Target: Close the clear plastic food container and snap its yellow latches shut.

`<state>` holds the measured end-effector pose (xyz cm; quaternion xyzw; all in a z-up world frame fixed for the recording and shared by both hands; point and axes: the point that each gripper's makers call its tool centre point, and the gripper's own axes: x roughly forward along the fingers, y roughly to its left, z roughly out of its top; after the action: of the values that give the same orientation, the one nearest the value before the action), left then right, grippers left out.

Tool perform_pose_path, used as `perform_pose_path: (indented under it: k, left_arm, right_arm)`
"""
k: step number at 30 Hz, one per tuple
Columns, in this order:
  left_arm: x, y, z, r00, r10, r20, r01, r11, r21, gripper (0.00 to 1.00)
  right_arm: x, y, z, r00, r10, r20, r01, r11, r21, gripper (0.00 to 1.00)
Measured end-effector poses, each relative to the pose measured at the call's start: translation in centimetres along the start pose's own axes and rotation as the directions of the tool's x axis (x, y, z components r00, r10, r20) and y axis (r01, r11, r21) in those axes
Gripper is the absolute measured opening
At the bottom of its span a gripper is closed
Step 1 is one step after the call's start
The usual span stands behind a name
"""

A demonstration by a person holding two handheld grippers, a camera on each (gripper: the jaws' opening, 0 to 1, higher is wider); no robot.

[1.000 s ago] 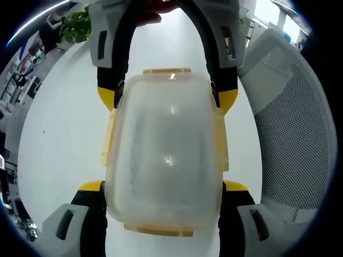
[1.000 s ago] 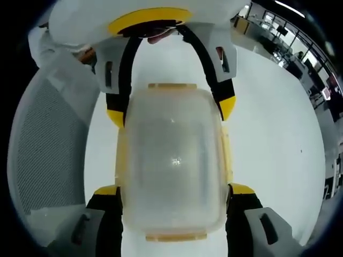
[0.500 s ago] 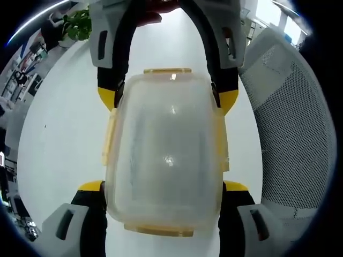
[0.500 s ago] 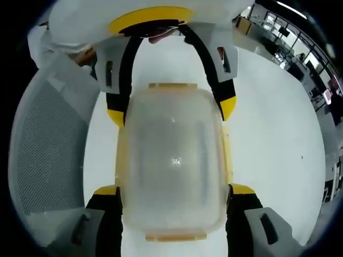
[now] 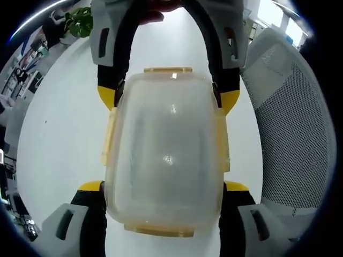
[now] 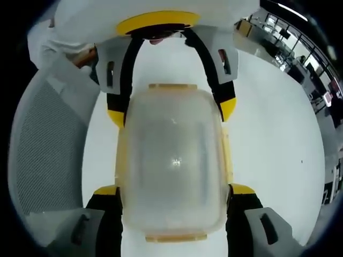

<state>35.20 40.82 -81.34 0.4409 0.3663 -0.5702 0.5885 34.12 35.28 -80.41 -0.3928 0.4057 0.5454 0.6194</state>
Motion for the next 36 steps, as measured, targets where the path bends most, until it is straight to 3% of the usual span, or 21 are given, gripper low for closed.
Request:
perform_pose_path:
  k: [18,36]
  left_arm:
    - [0.0,0.0,-0.1,1.0,-0.008,0.008,0.008,1.0,0.001,0.88]
    - [0.1,1.3,-0.1,1.0,-0.007,0.011,0.007,1.0,0.0,0.88]
  right_arm:
    - [0.3,-0.1,0.1,1.0,0.015,-0.014,-0.015,1.0,-0.003,0.81]
    - [0.4,-1.3,0.2,1.0,0.011,-0.02,-0.011,1.0,-0.002,0.81]
